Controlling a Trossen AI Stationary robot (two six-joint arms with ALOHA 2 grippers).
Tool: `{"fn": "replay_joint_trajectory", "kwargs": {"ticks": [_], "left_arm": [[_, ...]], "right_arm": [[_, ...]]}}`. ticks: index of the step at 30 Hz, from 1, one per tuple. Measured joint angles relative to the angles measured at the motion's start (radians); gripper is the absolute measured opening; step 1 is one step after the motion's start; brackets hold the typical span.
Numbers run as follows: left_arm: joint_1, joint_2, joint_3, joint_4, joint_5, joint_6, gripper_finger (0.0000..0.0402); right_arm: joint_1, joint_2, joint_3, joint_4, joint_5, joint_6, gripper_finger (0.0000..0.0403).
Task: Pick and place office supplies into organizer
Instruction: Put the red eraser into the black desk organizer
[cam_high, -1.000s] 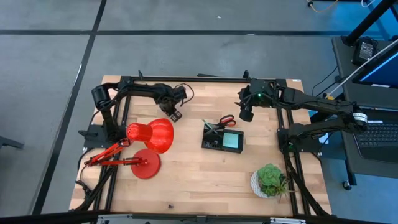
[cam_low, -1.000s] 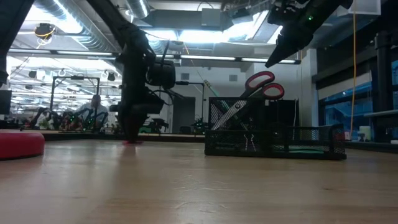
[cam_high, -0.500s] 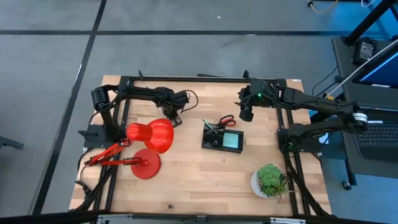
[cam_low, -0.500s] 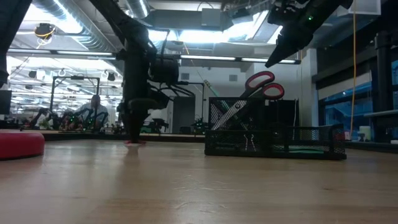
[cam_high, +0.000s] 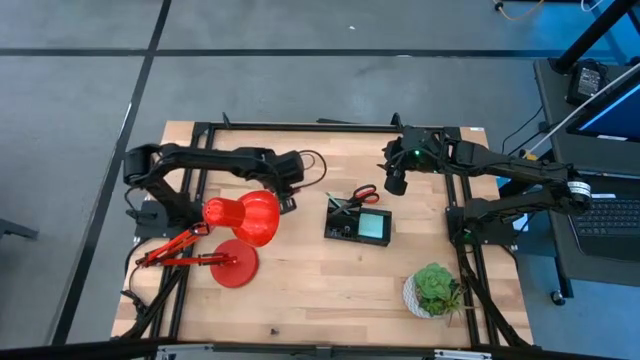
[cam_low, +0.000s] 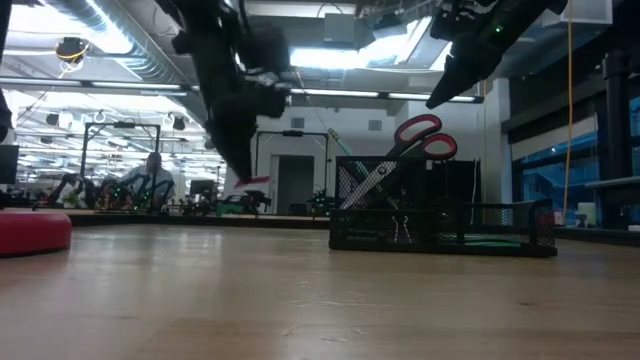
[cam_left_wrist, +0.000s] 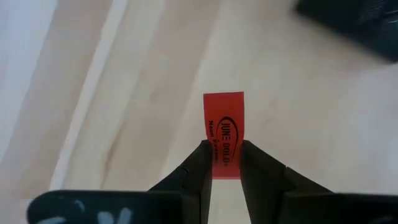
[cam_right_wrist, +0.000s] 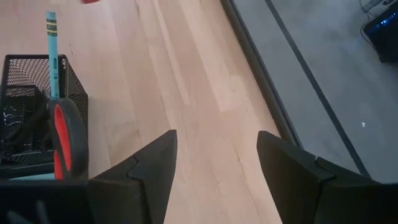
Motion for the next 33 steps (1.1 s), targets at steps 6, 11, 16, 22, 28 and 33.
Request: {"fn": "replay_joint_trajectory", "kwargs": {"ticks": [6, 11, 16, 22, 28, 33], "left_arm": [[-0.085, -0.037, 0.0, 0.086, 0.076, 0.047, 0.0066], [-0.149, -0.046, 0.0, 0.121, 0.143, 0.062, 0.0066], [-0.207, -0.041, 0.0, 0.23, 0.214, 0.11, 0.0066], [-0.262, -0.038, 0.0, 0.329, 0.235, 0.16, 0.0066], [-0.3, -0.007, 0.0, 0.458, 0.162, 0.254, 0.0066], [-0.306, 0.067, 0.001, 0.585, 0.16, 0.29, 0.0066]], "right_arm": [[0.0, 0.0, 0.0, 0.0, 0.0, 0.026, 0.0224], [0.0, 0.0, 0.0, 0.0, 0.0, 0.049, 0.0224], [0.0, 0.0, 0.0, -0.001, 0.0, 0.056, 0.0224], [0.0, 0.0, 0.0, -0.001, 0.0, 0.079, 0.0224], [0.0, 0.0, 0.0, 0.0, 0.0, 0.09, 0.0224], [0.0, 0.0, 0.0, -0.002, 0.0, 0.105, 0.0224]]}}
